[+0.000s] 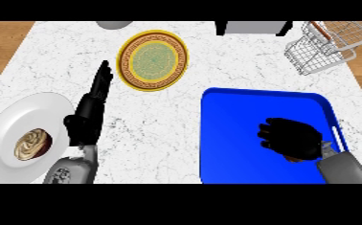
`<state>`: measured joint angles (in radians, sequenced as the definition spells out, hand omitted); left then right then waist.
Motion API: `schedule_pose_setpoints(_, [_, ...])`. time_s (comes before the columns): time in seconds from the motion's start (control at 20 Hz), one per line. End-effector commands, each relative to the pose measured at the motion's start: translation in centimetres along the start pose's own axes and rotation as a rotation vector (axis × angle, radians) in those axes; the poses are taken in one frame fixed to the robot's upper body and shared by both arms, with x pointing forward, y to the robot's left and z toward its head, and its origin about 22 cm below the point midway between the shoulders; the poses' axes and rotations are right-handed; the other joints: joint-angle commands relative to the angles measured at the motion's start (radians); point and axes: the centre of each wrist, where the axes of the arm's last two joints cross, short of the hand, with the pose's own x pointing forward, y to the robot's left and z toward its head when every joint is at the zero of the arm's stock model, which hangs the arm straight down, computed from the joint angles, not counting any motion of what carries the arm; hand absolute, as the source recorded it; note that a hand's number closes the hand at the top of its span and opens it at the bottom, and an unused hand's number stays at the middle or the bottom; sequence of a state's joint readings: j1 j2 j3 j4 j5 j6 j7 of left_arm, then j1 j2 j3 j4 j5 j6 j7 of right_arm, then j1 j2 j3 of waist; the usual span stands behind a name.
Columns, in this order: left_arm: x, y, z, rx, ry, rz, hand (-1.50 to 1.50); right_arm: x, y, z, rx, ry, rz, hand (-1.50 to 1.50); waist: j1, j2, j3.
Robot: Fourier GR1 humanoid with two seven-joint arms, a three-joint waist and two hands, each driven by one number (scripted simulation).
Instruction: Pick the sweet potato from the tray and place it in the tiered basket
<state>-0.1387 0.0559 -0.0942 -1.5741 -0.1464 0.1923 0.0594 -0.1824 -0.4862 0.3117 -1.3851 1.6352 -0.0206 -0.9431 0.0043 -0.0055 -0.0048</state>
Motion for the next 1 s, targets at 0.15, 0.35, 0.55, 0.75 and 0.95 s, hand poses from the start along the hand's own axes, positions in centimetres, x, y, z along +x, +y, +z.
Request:
schedule_pose_setpoints(0.15, [0.0,-0.1,-0.1,0.023,-0.002,-0.002,0.0,-2.1,4.8,5.7,0.097,0.578,-0.372,1.5,-0.036,0.008,0.006])
schedule_pose_setpoints(0.35, [-0.3,-0.5,0.7,0.001,-0.011,-0.003,0.0,-2.6,5.9,6.8,0.08,0.848,-0.511,1.5,-0.013,0.005,0.006])
schedule_pose_setpoints(0.55, [0.4,0.3,0.0,-0.008,0.003,0.009,0.0,-4.8,2.9,7.5,0.001,0.953,-0.511,1.5,-0.006,0.003,0.004])
schedule_pose_setpoints(0.75, [0.6,0.8,0.8,0.0,0.0,0.006,0.0,-5.7,1.5,11.1,-0.078,1.052,-0.48,1.5,-0.006,0.002,0.004])
schedule_pose_setpoints(0.95, [0.2,-0.1,-0.5,0.016,0.015,0.003,0.0,-7.3,-3.5,13.5,-0.216,1.121,-0.459,1.5,-0.014,0.001,0.004])
